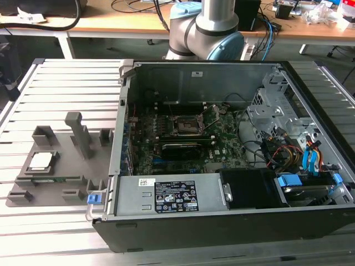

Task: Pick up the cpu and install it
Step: 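Pick up the cpu and move it towards the insertion slot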

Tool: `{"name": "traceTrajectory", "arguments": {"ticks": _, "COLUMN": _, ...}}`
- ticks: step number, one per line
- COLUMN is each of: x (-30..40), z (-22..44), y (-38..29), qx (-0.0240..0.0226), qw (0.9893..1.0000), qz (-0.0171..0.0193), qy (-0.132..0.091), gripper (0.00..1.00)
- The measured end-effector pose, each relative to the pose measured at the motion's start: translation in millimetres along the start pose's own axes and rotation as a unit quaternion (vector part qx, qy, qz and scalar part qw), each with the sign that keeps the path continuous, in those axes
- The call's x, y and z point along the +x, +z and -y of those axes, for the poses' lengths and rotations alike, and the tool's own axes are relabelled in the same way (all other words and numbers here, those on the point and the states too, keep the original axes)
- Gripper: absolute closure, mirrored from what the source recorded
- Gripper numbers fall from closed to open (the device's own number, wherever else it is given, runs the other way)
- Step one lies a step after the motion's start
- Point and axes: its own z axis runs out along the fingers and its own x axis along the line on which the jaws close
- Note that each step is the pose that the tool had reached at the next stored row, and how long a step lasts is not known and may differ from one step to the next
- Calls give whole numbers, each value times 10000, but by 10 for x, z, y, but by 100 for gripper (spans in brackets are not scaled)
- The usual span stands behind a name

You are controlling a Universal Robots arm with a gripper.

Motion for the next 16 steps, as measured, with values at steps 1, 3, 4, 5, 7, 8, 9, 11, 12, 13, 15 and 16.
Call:
{"name": "traceTrajectory", "arguments": {"ticks": 1, "x": 0, "z": 0, "y": 9, "qx": -1, "qw": 10000, "qz": 0, "qy": 0, "gripper": 46}}
{"name": "traceTrajectory", "arguments": {"ticks": 3, "x": 1, "z": 0, "y": 24, "qx": -1, "qw": 10000, "qz": 0, "qy": 0, "gripper": 46}}
{"name": "traceTrajectory", "arguments": {"ticks": 4, "x": 1, "z": 0, "y": 28, "qx": 0, "qw": 10000, "qz": 0, "qy": 0, "gripper": 46}}
{"name": "traceTrajectory", "arguments": {"ticks": 5, "x": 1, "z": 0, "y": 34, "qx": 0, "qw": 10000, "qz": 0, "qy": 0, "gripper": 46}}
{"name": "traceTrajectory", "arguments": {"ticks": 7, "x": 2, "z": 0, "y": 47, "qx": 0, "qw": 10000, "qz": 0, "qy": 0, "gripper": 46}}
{"name": "traceTrajectory", "arguments": {"ticks": 8, "x": 2, "z": 0, "y": 51, "qx": 0, "qw": 10000, "qz": 0, "qy": 0, "gripper": 46}}
{"name": "traceTrajectory", "arguments": {"ticks": 9, "x": 2, "z": 0, "y": 62, "qx": 0, "qw": 10000, "qz": 0, "qy": 0, "gripper": 46}}
{"name": "traceTrajectory", "arguments": {"ticks": 11, "x": 2, "z": 0, "y": 84, "qx": 0, "qw": 10000, "qz": 1, "qy": 0, "gripper": 46}}
{"name": "traceTrajectory", "arguments": {"ticks": 12, "x": 3, "z": -1, "y": 102, "qx": 0, "qw": 10000, "qz": 0, "qy": 0, "gripper": 46}}
{"name": "traceTrajectory", "arguments": {"ticks": 13, "x": 3, "z": -1, "y": 114, "qx": 0, "qw": 10000, "qz": 0, "qy": 0, "gripper": 46}}
{"name": "traceTrajectory", "arguments": {"ticks": 15, "x": 4, "z": -1, "y": 133, "qx": 0, "qw": 10000, "qz": 0, "qy": 0, "gripper": 46}}
{"name": "traceTrajectory", "arguments": {"ticks": 16, "x": 4, "z": -1, "y": 142, "qx": 0, "qw": 10000, "qz": 0, "qy": 0, "gripper": 46}}
